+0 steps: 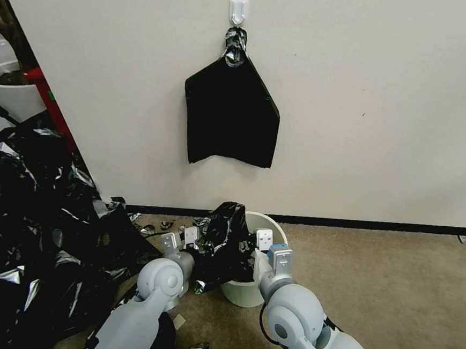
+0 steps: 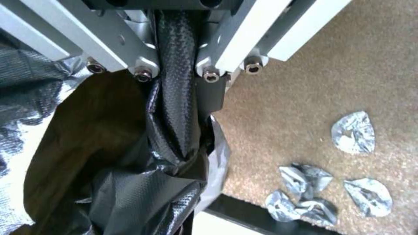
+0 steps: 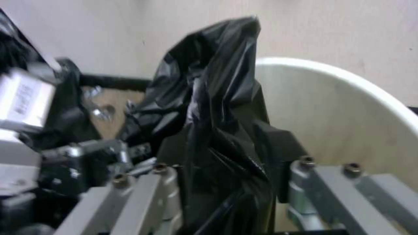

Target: Place a trash bag onto the trash bin.

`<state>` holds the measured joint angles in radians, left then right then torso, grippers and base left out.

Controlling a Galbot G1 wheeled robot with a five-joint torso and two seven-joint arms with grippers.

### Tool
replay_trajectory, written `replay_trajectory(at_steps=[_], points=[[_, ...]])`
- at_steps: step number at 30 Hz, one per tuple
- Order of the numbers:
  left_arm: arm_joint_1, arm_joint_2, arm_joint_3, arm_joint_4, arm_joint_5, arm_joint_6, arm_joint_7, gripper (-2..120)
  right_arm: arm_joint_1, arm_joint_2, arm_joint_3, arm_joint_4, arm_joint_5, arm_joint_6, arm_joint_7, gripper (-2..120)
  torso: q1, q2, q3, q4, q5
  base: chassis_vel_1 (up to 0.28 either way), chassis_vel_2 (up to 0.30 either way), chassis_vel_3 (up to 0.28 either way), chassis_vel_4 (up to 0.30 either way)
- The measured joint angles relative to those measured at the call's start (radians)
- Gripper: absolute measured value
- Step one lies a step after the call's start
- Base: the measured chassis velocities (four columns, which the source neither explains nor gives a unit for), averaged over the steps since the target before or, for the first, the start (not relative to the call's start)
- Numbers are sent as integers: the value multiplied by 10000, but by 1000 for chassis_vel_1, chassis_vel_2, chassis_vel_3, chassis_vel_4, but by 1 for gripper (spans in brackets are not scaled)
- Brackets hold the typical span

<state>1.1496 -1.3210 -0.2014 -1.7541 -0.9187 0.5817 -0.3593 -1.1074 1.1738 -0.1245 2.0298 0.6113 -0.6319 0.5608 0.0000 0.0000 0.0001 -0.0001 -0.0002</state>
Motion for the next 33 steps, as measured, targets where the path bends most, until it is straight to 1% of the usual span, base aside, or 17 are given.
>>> replay_trajectory(at_steps=[2, 4, 5, 9, 10, 12, 14, 16, 18, 20, 21, 22, 24, 27, 28, 31, 33], points=[[11, 2, 13, -21, -1, 3, 5, 5, 63, 2, -9, -84, -56, -103, -18, 45, 0, 0, 0, -1, 0, 0, 0, 0, 0], [36, 4, 24, -84, -3, 9, 12, 5, 233, 16, -26, -263, -70, -465, -62, 57, 0, 0, 1, -1, -1, 0, 0, 0, 0], [36, 4, 24, -84, -3, 9, 12, 5, 233, 16, -26, -263, -70, -465, -62, 57, 0, 0, 1, -1, -1, 0, 0, 0, 0], [56, -3, 34, -154, -3, 5, 20, 5, 415, 30, -20, -610, 357, -769, -167, 76, 0, -1, 0, 0, 2, 0, 0, 0, 0], [56, -3, 34, -154, -3, 5, 20, 5, 415, 30, -20, -610, 357, -769, -167, 76, 0, -1, 0, 0, 2, 0, 0, 0, 0], [58, -19, 41, -163, -1, 0, 26, 5, 487, 99, 36, -835, 704, -774, -167, 85, 1, -1, 0, 0, 2, 0, 0, 0, 0], [58, -29, 43, -167, 1, -4, 27, 5, 503, 131, 70, -915, 935, -774, -152, 84, 0, -1, 0, 1, 2, 0, 0, 0, 0], [62, -32, 44, -175, 2, -5, 28, 5, 502, 138, 90, -954, 1045, -774, -147, 82, 0, -1, 0, 0, 2, 0, 0, 0, 0], [68, -38, 46, -197, 5, -10, 29, 5, 473, 134, 105, -1012, 1144, -774, -126, 70, 0, 0, 0, 1, 2, 0, 0, 0, 0], [68, -38, 46, -198, 6, -11, 29, 5, 461, 134, 113, -1026, 1145, -774, -116, 66, 0, -1, -1, 0, 2, 0, 0, 0, 0], [69, -39, 46, -198, 10, -13, 29, 5, 438, 153, 138, -1045, 1138, -774, -91, 58, 0, -1, -1, 1, 2, 0, 0, 0, 0], [69, -39, 46, -198, 10, -13, 29, 5, 438, 153, 138, -1045, 1138, -774, -91, 58, 0, -1, -1, 1, 2, 0, 0, 0, 0], [69, -46, 46, -198, 21, -16, 29, 4, 398, 199, 144, -1049, 1121, -765, 22, 47, 0, -1, -1, 1, 2, 0, 0, 0, 0], [69, -50, 46, -198, 29, -19, 29, 4, 351, 247, 144, -1046, 1104, -691, 155, 37, 0, -1, -1, 1, 2, 0, 0, 0, 0], [69, -50, 46, -198, 29, -19, 29, 4, 351, 247, 144, -1046, 1104, -691, 155, 37, 0, -1, -1, 1, 2, 0, 0, 0, 0], [63, -54, 44, -153, 50, -36, 29, 4, 249, 290, 154, -1039, 917, -263, 218, 22, 0, -1, -1, 1, 2, 0, 0, 0, 0], [60, -56, 43, -142, 55, -41, 30, 4, 230, 289, 160, -1039, 892, -215, 220, 19, 0, -1, -1, 1, 2, 0, 0, 0, 0]])
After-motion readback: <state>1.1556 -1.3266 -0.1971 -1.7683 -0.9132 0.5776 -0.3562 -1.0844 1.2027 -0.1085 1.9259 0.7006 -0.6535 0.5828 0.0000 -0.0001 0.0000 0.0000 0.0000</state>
